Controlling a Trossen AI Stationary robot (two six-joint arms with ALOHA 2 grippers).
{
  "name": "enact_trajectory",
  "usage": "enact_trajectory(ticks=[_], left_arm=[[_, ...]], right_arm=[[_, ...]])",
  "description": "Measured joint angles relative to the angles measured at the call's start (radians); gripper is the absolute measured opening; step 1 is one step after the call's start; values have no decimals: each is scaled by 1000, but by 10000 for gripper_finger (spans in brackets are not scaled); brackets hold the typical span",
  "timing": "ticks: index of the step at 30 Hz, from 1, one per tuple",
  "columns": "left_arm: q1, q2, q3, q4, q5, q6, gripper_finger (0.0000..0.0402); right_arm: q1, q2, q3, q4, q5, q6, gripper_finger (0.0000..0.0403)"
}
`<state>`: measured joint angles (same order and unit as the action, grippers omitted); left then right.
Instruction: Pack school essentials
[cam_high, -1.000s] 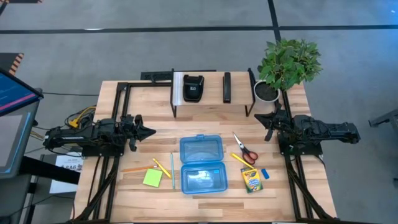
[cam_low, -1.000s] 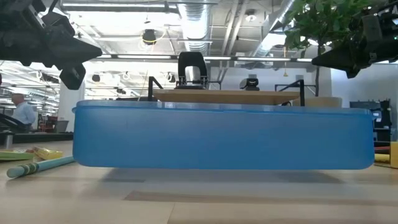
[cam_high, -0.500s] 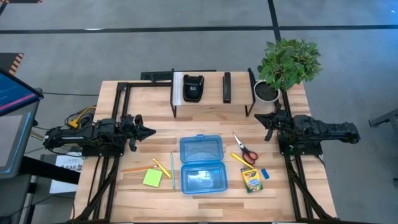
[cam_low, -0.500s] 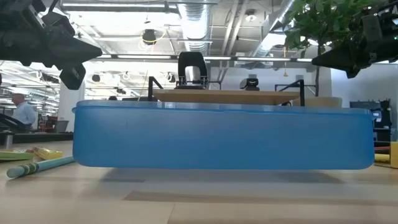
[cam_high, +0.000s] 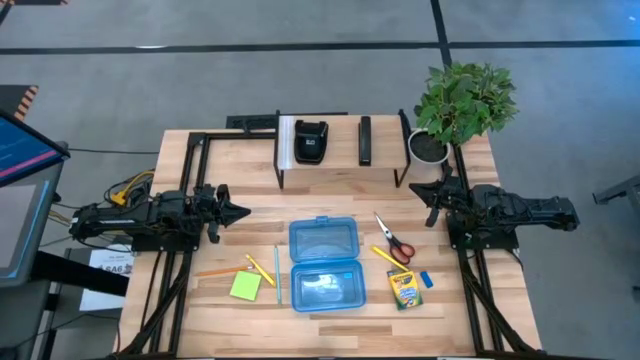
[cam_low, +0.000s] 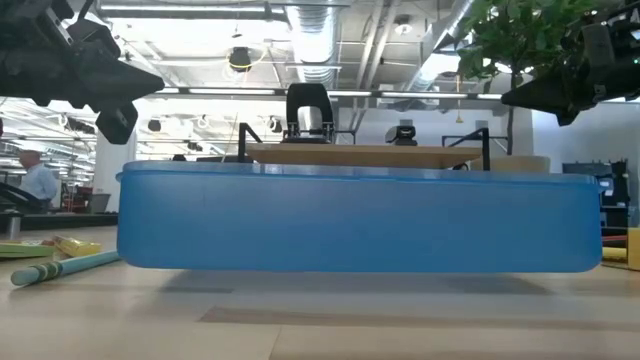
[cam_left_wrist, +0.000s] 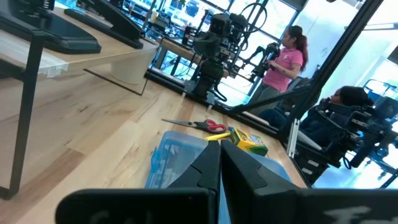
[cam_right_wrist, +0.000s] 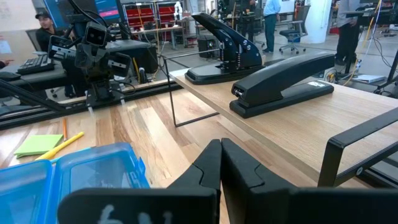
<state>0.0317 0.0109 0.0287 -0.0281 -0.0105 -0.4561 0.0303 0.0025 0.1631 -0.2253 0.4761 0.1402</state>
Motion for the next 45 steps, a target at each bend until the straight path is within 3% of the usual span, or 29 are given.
enact_trajectory(ticks=[31,39,45], left_arm=[[0,0,0,0,0,0,0],[0,0,0,0,0,0,0],[0,0,0,0,0,0,0]], right_arm=[[0,0,0,8,0,2,29],[0,3,2,278,-10,-104,29],[38,83,58,287,-13,-126,29]])
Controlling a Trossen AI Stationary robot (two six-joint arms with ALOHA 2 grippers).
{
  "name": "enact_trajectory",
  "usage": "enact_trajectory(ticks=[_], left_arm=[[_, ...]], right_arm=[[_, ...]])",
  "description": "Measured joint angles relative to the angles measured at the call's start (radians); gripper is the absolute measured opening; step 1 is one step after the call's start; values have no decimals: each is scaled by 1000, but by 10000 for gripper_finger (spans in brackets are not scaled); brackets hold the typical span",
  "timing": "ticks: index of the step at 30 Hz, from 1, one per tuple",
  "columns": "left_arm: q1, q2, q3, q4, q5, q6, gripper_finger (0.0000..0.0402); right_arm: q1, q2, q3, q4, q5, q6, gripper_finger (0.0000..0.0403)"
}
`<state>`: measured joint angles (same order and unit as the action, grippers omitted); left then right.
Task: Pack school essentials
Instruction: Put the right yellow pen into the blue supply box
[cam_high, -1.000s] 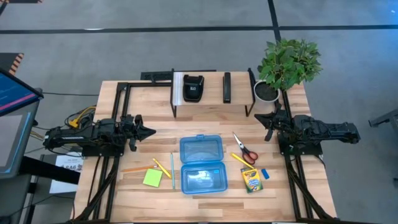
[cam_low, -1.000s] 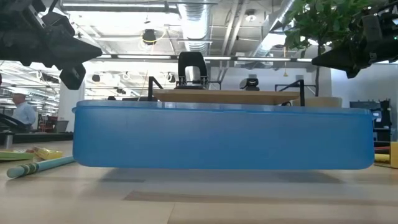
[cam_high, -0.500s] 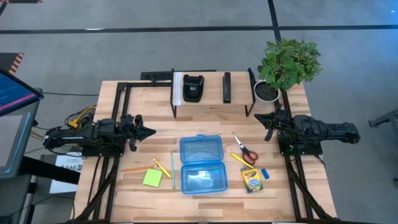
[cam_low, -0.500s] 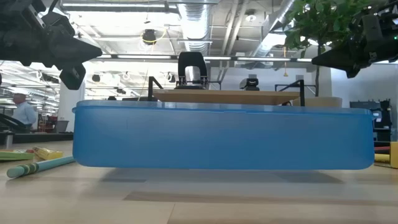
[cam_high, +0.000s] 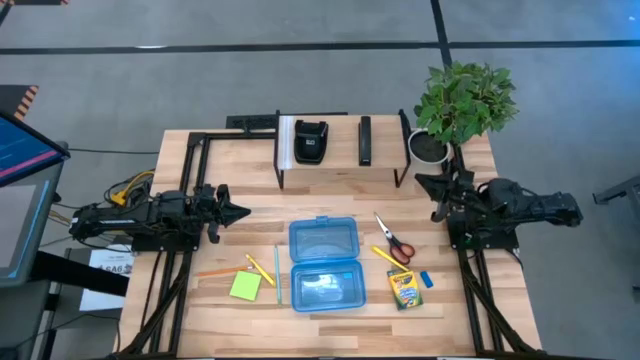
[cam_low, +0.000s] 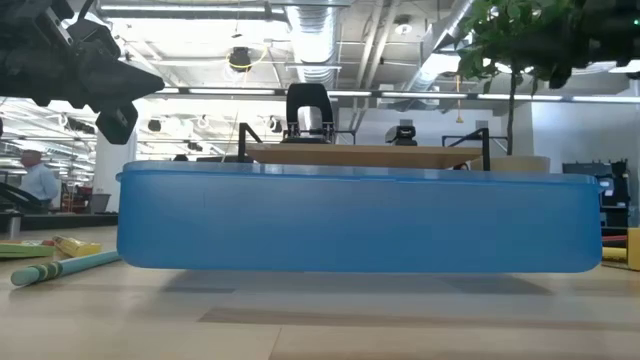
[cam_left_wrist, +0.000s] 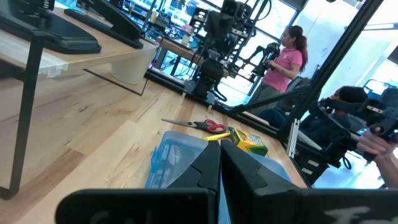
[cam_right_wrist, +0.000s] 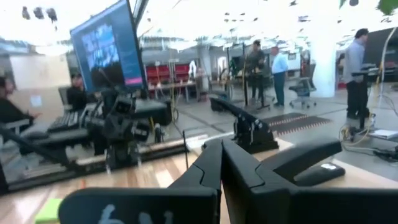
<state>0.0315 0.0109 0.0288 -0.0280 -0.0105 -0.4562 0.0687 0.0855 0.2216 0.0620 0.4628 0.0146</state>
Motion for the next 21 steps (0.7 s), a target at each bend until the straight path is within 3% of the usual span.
enact_trajectory(ticks=[10,21], left_arm=[[0,0,0,0,0,0,0],[0,0,0,0,0,0,0]], right_arm=[[24,339,165,-32,35,70,30],[99,647,412,-345,21,247,77]])
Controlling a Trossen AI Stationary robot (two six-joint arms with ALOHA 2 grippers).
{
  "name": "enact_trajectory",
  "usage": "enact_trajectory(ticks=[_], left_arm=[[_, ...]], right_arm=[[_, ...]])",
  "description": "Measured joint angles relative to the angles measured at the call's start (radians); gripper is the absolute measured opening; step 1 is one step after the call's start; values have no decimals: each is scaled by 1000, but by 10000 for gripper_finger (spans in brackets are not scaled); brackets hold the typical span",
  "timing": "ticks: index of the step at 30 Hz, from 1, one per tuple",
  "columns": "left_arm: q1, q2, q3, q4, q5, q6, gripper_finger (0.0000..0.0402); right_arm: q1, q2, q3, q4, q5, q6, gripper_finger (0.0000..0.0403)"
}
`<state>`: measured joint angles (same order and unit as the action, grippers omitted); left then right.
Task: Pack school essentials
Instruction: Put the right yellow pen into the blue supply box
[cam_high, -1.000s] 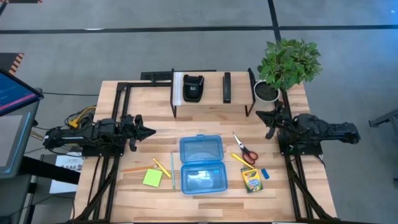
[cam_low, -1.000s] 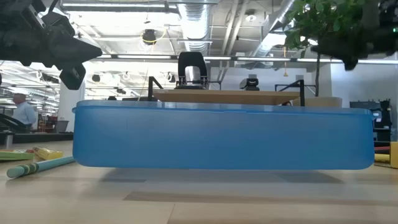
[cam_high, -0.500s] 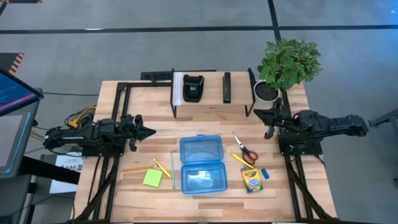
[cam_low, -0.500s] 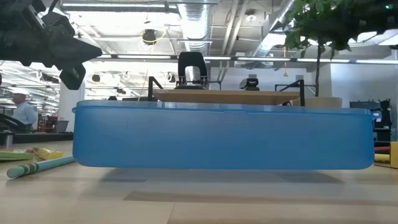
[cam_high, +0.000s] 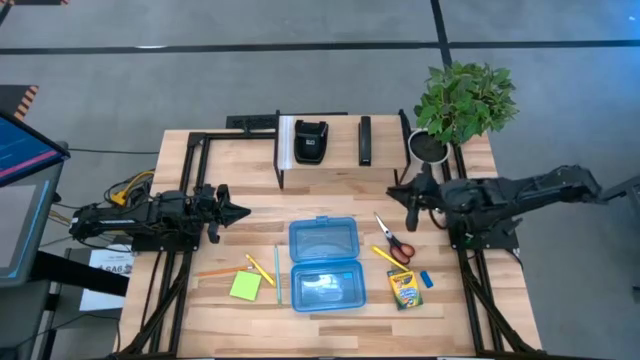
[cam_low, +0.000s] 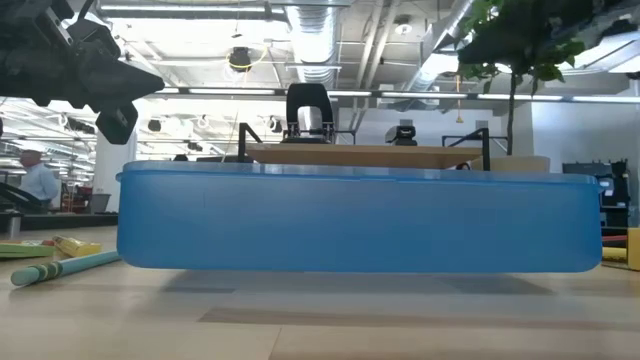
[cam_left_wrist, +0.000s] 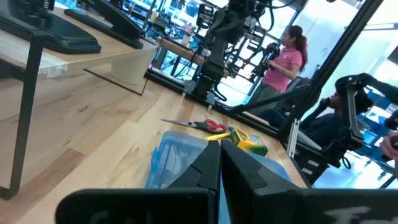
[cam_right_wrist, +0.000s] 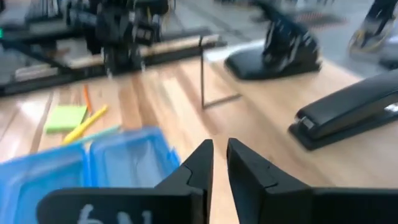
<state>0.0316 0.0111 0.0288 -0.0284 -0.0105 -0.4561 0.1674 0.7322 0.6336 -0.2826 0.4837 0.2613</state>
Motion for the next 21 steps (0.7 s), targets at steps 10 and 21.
enact_trajectory(ticks=[10,21], left_arm=[[0,0,0,0,0,0,0],[0,0,0,0,0,0,0]], right_arm=[[144,179,177,-391,-92,266,105],[237,398,181,-476,-198,446,132]])
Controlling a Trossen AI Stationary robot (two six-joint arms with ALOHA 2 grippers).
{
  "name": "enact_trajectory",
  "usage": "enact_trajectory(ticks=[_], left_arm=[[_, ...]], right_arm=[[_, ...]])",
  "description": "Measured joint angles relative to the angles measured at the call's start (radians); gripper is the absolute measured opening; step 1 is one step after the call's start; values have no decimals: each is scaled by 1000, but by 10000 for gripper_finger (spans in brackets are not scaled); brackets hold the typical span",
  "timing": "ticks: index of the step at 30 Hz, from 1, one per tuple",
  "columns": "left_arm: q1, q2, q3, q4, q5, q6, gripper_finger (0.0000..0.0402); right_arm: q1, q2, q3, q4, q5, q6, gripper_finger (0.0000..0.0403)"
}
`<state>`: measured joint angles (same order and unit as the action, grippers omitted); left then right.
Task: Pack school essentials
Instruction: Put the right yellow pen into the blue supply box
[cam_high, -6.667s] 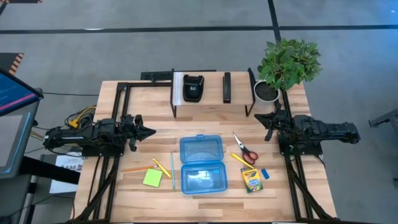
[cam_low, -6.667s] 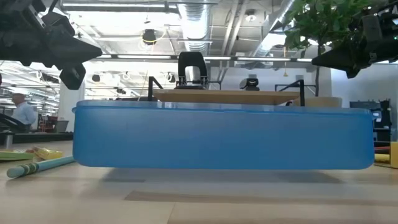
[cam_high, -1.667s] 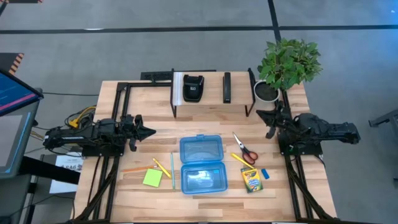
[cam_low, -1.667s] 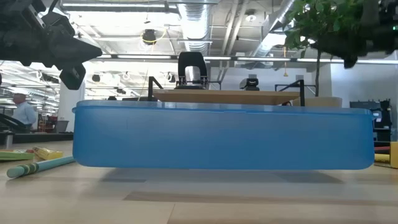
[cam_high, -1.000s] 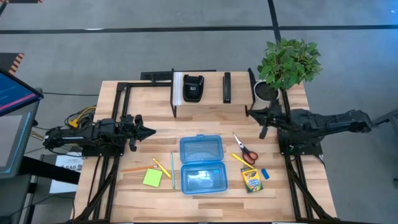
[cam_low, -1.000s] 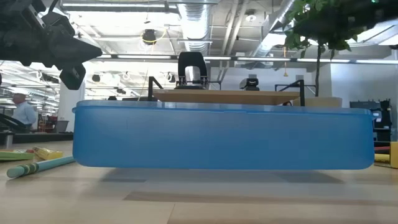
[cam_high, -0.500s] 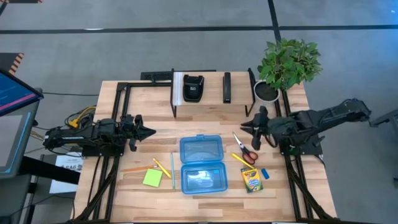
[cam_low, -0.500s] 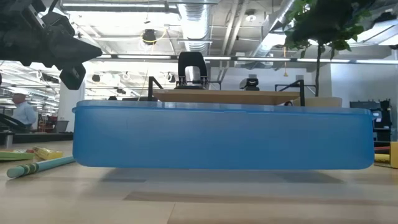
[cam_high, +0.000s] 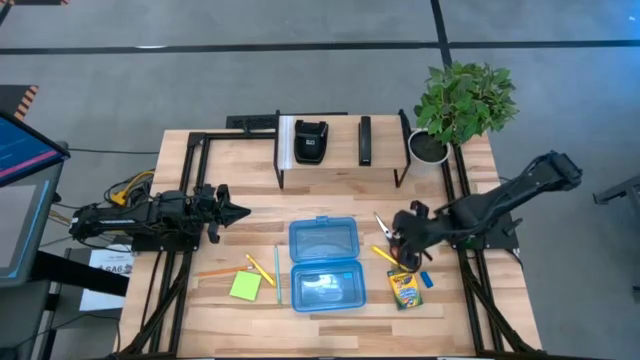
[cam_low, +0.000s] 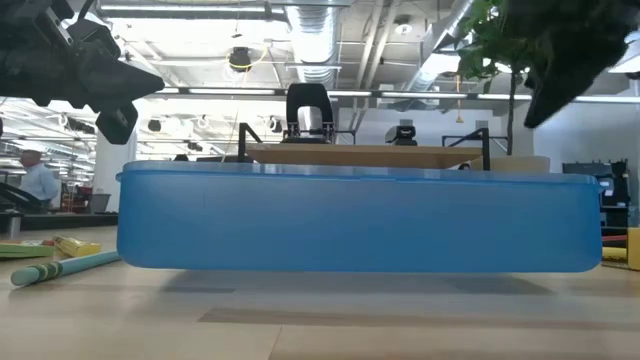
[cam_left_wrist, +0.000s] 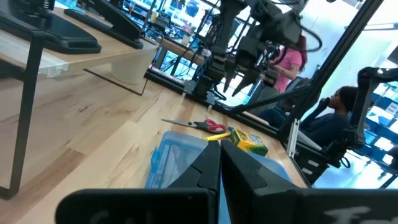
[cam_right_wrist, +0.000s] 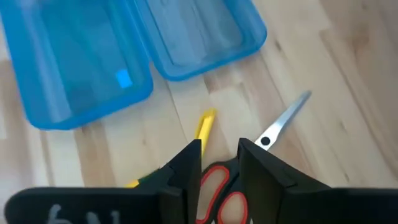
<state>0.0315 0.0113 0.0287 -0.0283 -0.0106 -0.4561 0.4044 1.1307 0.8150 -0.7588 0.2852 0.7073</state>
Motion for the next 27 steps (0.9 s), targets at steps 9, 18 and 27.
enact_trajectory(ticks=[9,18,27], left_arm=[[0,0,0,4,-30,52,0],[0,0,-1,36,-153,146,0],[0,0,-1,38,-198,147,0]], right_arm=[[-1,155,0,7,-53,3,158],[-22,293,0,23,-119,-9,167],[-28,405,0,121,-185,-61,164]])
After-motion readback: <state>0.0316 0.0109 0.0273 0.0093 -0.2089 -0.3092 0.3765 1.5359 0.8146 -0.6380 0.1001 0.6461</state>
